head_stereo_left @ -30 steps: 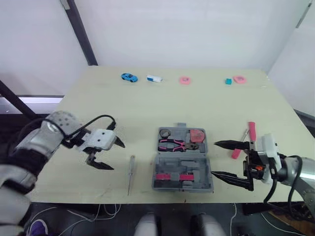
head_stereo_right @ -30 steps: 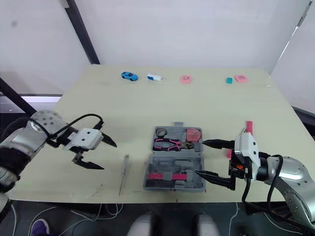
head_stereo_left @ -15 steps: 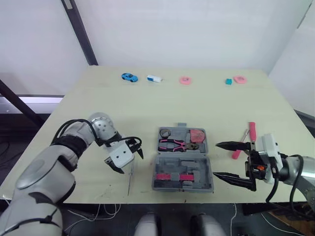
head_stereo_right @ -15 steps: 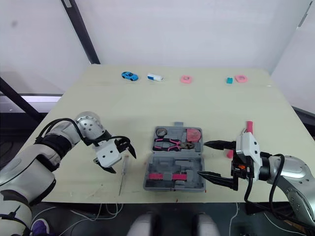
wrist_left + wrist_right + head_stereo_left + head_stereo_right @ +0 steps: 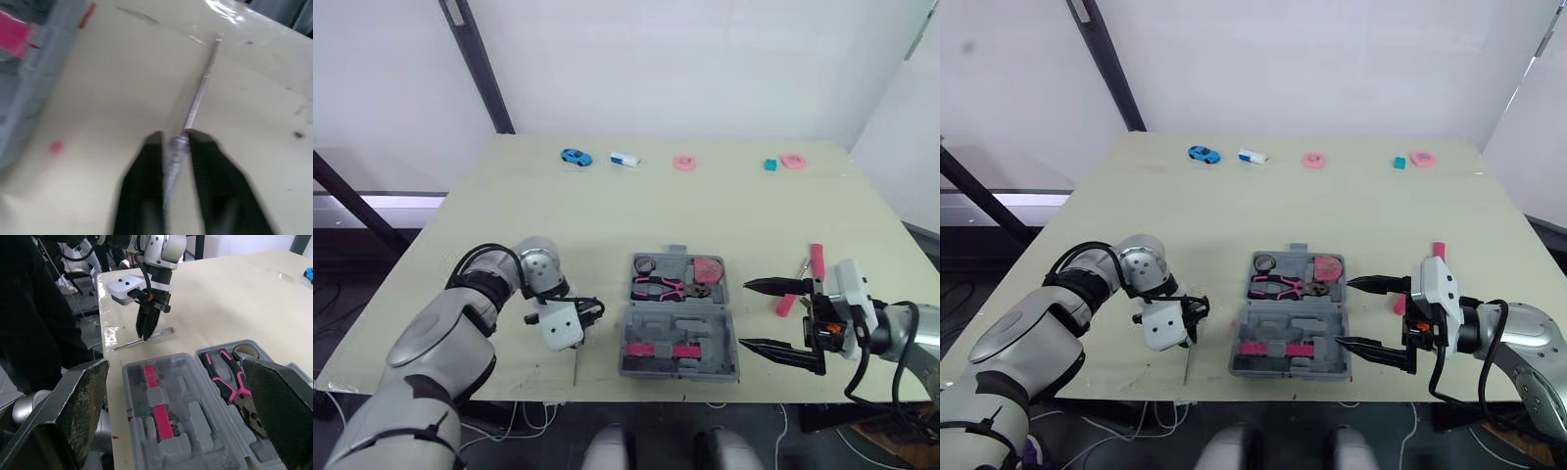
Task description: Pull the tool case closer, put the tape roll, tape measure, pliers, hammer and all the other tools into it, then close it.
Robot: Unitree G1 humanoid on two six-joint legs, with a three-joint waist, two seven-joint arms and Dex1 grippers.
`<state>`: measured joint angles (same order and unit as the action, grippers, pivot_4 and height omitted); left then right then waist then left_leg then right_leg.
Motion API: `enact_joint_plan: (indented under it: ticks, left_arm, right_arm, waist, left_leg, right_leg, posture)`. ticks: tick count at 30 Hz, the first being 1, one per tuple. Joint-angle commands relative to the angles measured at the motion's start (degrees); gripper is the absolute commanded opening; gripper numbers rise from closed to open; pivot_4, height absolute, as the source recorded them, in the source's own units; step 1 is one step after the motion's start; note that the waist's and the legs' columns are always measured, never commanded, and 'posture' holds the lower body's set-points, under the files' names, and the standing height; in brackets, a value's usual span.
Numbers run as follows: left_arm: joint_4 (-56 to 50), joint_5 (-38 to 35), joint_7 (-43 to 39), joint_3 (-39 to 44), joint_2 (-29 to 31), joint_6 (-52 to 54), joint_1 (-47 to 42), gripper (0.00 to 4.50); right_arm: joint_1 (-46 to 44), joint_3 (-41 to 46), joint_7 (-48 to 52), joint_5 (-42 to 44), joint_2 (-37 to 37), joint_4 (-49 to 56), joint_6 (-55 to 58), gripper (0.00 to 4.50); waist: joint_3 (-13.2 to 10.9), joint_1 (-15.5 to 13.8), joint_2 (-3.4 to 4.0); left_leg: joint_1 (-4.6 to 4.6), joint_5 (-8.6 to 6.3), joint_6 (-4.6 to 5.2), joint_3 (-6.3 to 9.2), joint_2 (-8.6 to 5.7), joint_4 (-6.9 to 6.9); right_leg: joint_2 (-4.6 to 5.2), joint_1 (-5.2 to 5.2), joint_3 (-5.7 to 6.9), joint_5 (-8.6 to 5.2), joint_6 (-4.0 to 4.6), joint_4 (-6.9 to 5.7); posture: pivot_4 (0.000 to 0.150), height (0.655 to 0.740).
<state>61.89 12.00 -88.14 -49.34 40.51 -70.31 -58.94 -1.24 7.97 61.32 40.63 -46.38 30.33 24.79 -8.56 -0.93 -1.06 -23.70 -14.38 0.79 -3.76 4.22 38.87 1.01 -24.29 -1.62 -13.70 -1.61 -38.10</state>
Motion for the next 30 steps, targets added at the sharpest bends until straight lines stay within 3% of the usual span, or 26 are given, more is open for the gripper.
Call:
enact_joint_plan:
  ticks: [1, 12, 14, 16, 17, 18, 23, 30]
  left_arm:
    - [0.9, -0.6, -3.1, 2.1, 1.1, 0.4, 0.1, 0.14]
    - [-12.1, -18.0, -4.4, 1.4, 11.5, 14.0, 5.3, 0.14]
    - [-17.3, -23.1, -4.4, 0.2, 13.5, 18.0, 6.2, 0.66]
    - [-20.7, -26.6, -4.4, -0.7, 15.2, 19.0, 6.5, 1.45]
    - [-20.9, -27.1, -4.4, -1.3, 15.8, 18.0, 6.2, 1.51]
    - [-20.6, -27.2, -4.4, -2.3, 16.3, 16.8, 5.6, 2.02]
    - [-16.2, -27.0, -4.4, -5.9, 15.4, 11.5, 2.5, 3.54]
    - [-3.8, -20.4, -4.4, -7.1, 9.1, -0.7, -1.6, 3.54]
  right_arm:
    - [-1.4, 1.6, 0.3, 0.6, -0.6, 0.1, -0.4, 4.50]
    - [-4.0, -1.4, 0.6, -1.1, 1.5, -2.5, -1.6, 4.50]
    - [-4.6, -1.7, 1.1, -1.3, 1.8, -3.2, -1.7, 4.50]
    - [-5.1, -1.7, 1.5, -1.3, 1.7, -3.8, -1.8, 4.50]
    - [-5.2, -1.6, 1.8, -1.4, 1.6, -4.0, -1.9, 4.50]
    - [-5.2, -1.5, 1.9, -1.4, 1.5, -4.2, -2.0, 4.50]
    - [-4.9, -1.3, 1.8, -1.8, 1.4, -3.4, -2.3, 4.50]
    - [-1.5, -0.2, -0.5, -2.6, 1.8, -0.2, -3.0, 4.50]
  waist:
    - [0.0, 0.2, -0.03]
    - [-0.1, 0.4, -0.19]
    - [-0.1, 0.1, -0.24]
    - [-0.2, 0.0, -0.27]
    - [-0.2, 0.0, -0.27]
    - [-0.2, 0.1, -0.27]
    - [-0.2, 0.1, -0.28]
    - [-0.2, 0.1, -0.29]
  left_leg:
    - [-0.01, 0.00, 0.00, 0.01, 0.01, 0.07]
    - [-0.10, -0.04, 0.05, 0.03, 0.07, 0.21]
    - [-0.12, -0.04, 0.06, 0.02, 0.07, 0.22]
    - [-0.13, -0.04, 0.06, 0.03, 0.07, 0.24]
    - [-0.14, -0.04, 0.06, 0.03, 0.07, 0.25]
    - [-0.13, -0.04, 0.06, 0.02, 0.06, 0.27]
    - [-0.09, -0.04, 0.06, 0.01, 0.08, 0.28]
    - [-0.14, -0.04, 0.06, -0.01, 0.06, 0.30]
  right_leg:
    - [-0.01, 0.01, 0.00, 0.01, -0.01, -0.01]
    - [-0.05, 0.00, 0.00, 0.07, -0.11, -0.06]
    - [-0.03, 0.01, 0.01, 0.05, -0.08, -0.06]
    - [-0.02, 0.01, 0.02, 0.04, -0.04, -0.06]
    - [-0.02, 0.01, 0.02, 0.03, -0.04, -0.06]
    - [-0.02, 0.02, 0.02, 0.03, -0.04, -0.07]
    - [-0.07, 0.01, 0.01, 0.03, -0.04, -0.09]
    - [-0.05, 0.01, -0.01, 0.04, -0.05, -0.06]
  posture:
    - [0.150, 0.7400]
    - [0.150, 0.7400]
    - [0.150, 0.7400]
    - [0.150, 0.7400]
    - [0.150, 0.7400]
    - [0.150, 0.7400]
    - [0.150, 0.7400]
    - [0.150, 0.7400]
